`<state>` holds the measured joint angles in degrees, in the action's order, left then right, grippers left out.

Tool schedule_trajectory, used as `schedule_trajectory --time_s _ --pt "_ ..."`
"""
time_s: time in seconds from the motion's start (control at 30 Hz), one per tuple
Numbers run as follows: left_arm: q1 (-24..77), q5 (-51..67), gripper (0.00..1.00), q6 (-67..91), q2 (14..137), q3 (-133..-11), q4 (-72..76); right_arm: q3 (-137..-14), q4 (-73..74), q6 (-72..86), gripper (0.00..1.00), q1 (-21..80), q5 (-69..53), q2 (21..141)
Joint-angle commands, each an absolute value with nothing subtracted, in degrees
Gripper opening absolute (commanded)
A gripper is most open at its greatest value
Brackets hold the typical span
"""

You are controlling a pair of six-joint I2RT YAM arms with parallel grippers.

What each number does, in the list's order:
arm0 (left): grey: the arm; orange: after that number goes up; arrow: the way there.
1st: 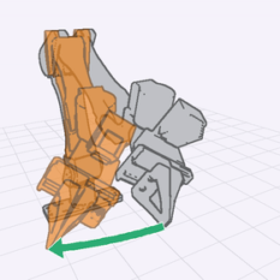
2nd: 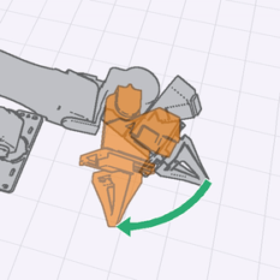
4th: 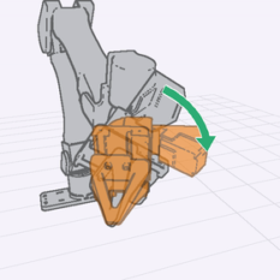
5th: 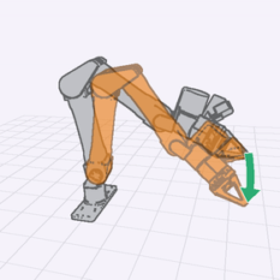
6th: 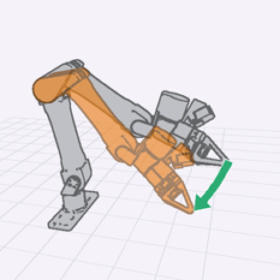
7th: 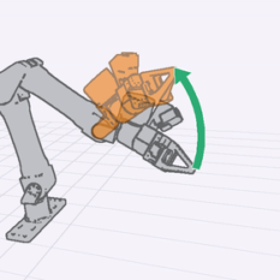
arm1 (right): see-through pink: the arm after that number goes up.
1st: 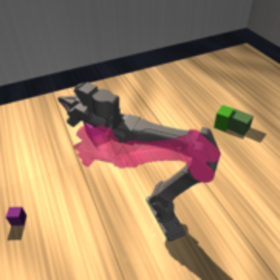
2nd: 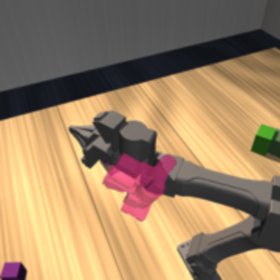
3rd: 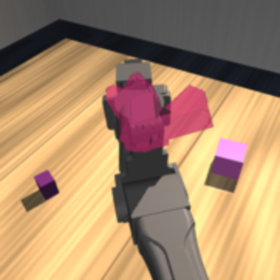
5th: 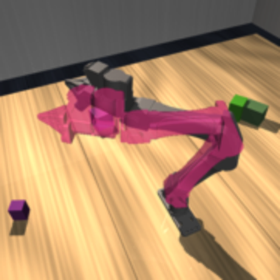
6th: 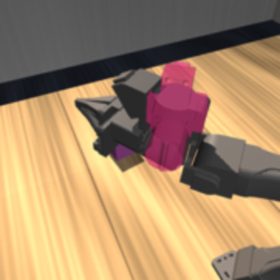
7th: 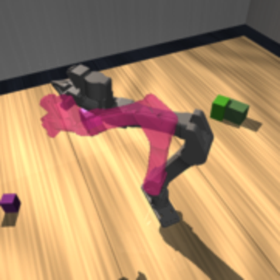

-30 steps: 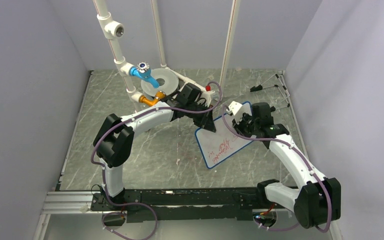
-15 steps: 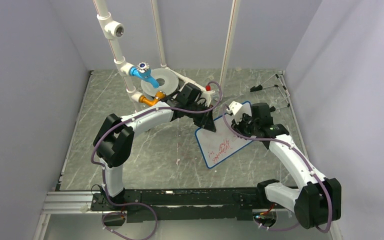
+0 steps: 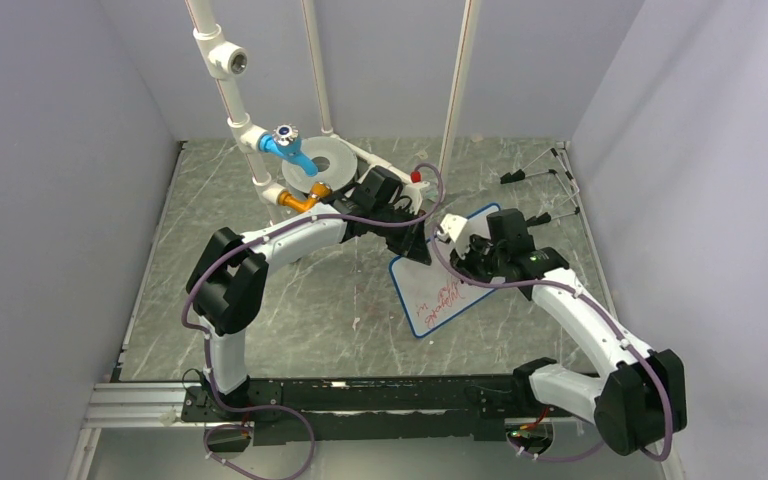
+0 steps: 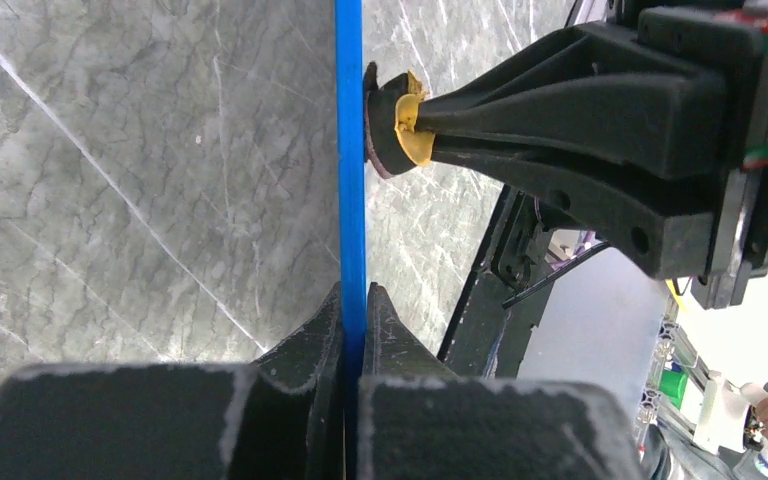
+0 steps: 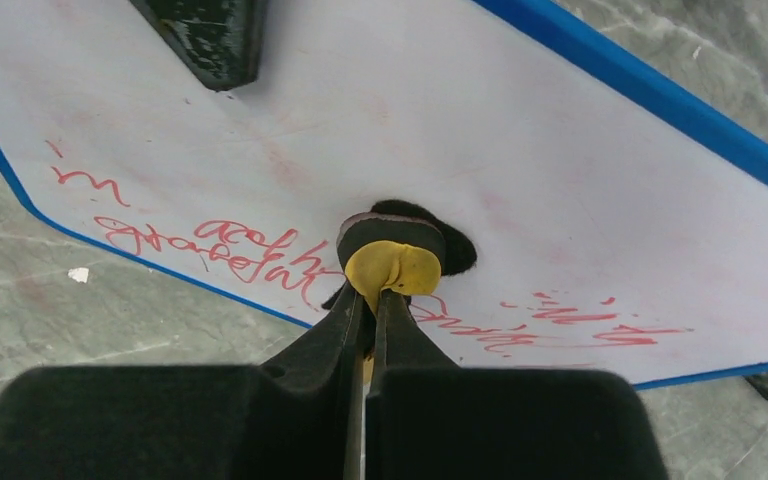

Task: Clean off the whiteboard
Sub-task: Erase the whiteboard at the center of the board.

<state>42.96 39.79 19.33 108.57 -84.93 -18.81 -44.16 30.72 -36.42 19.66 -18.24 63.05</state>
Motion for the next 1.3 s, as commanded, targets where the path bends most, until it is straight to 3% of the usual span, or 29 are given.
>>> schedule_trajectory --time_s 0.0,0.23,0.53,0.73,0.87,1.13,1.27 --pt "44.28 47.15 0.00 17.36 104.33 -84.97 -15.06 -46.18 23.72 -32.46 0.00 16.80 -13.57 64.36" --pt "44.25 47.44 0.00 16.81 104.72 -85.43 -15.69 -44.52 18.16 -28.20 0.00 10.73 -5.08 62.46" --pt "44.27 47.29 0.00 16.52 104.85 -85.61 -16.13 -45.79 30.74 -39.36 0.00 17.11 -27.61 61.91" --pt "44.26 47.02 0.00 16.28 104.15 -85.19 -16.15 -45.42 22.64 -31.98 0.00 13.70 -12.17 62.96" --pt "44.23 47.30 0.00 16.30 104.15 -85.08 -16.05 -45.01 22.22 -31.17 0.00 9.33 -9.83 62.83" --pt "44.21 47.95 0.00 17.06 104.46 -84.57 -15.63 -46.08 36.48 -43.56 0.00 12.35 -29.52 65.36" --pt "44.22 48.51 0.00 16.86 104.82 -84.68 -16.09 -46.39 34.47 -41.11 0.00 13.23 -27.90 63.96"
